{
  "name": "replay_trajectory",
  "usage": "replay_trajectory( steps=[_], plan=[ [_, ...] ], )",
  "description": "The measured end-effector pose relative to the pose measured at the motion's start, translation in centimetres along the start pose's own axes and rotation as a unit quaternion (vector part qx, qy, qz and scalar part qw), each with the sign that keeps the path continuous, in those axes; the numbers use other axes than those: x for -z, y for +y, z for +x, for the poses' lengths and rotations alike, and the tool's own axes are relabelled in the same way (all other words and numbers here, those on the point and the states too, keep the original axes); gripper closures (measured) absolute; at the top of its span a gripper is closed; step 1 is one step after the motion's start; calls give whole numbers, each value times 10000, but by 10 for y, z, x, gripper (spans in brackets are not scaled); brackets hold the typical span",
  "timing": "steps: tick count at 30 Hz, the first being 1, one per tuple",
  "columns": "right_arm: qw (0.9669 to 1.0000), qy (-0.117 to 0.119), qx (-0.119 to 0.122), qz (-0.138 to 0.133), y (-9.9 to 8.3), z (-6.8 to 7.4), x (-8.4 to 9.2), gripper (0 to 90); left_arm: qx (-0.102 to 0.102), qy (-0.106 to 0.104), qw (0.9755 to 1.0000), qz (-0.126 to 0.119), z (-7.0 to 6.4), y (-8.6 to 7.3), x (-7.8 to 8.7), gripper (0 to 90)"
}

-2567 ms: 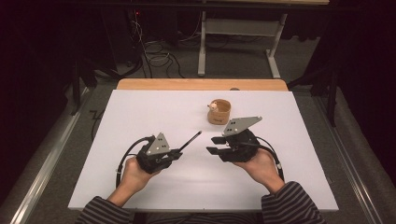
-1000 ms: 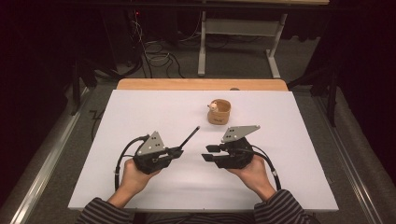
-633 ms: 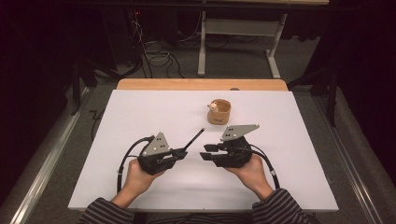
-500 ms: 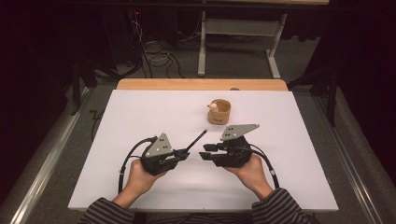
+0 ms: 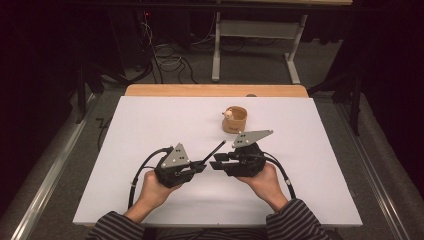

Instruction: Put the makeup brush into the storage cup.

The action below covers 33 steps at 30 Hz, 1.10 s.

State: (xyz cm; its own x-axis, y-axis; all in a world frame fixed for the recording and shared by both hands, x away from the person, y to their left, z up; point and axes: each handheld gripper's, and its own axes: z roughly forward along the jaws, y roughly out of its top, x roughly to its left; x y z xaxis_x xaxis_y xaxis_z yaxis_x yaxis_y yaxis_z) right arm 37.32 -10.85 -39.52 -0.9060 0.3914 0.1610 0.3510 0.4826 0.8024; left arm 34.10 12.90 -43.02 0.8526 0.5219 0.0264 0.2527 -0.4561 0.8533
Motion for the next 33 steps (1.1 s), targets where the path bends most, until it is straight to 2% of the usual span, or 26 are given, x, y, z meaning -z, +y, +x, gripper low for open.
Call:
replay_trajectory(
  steps=[9,33],
  plan=[
    [10000,26,-43,-25,2,-1,-2,693,-56,-16,10000,57,-2,1,-6,833],
    [9998,68,-127,-152,7,-1,-7,742,-21,-34,10000,71,-2,0,-7,833]
  ],
)
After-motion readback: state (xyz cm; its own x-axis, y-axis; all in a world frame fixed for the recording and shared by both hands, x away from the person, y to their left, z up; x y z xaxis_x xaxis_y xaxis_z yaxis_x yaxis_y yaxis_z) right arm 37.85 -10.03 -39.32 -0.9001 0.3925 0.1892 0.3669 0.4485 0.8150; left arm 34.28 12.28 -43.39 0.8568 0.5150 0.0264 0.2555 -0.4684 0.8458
